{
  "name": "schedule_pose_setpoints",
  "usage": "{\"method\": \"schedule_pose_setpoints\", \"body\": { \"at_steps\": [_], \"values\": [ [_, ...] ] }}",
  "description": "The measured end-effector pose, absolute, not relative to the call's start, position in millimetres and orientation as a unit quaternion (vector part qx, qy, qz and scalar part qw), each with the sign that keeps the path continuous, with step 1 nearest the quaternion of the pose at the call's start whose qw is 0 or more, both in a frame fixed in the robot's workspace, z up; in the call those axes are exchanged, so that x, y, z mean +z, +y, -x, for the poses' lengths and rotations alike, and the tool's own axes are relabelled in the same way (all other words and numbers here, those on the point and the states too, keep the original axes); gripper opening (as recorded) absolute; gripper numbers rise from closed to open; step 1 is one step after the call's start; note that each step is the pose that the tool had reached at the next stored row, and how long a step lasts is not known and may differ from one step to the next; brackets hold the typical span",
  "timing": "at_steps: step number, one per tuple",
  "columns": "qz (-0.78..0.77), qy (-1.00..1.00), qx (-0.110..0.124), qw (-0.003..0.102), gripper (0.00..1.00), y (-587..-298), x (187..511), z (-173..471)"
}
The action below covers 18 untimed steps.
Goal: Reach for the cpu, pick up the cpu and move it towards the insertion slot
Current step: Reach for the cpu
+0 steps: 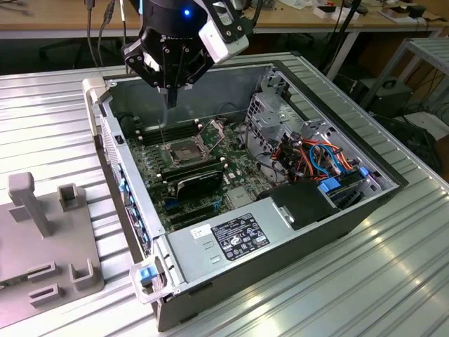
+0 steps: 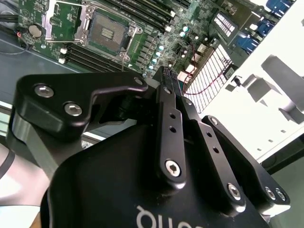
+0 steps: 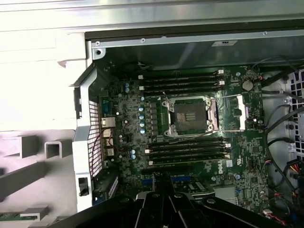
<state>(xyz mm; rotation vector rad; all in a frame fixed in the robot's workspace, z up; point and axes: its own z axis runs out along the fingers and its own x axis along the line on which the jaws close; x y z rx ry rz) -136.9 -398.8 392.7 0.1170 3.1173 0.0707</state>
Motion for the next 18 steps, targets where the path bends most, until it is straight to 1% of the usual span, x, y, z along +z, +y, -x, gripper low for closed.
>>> {"method": "schedule_pose_setpoints", "body": {
  "at_steps": [18],
  "values": [
    [-0.038,0.999,0.025,0.006,0.11,-398.9,391.9,140.7]
  ]
}}
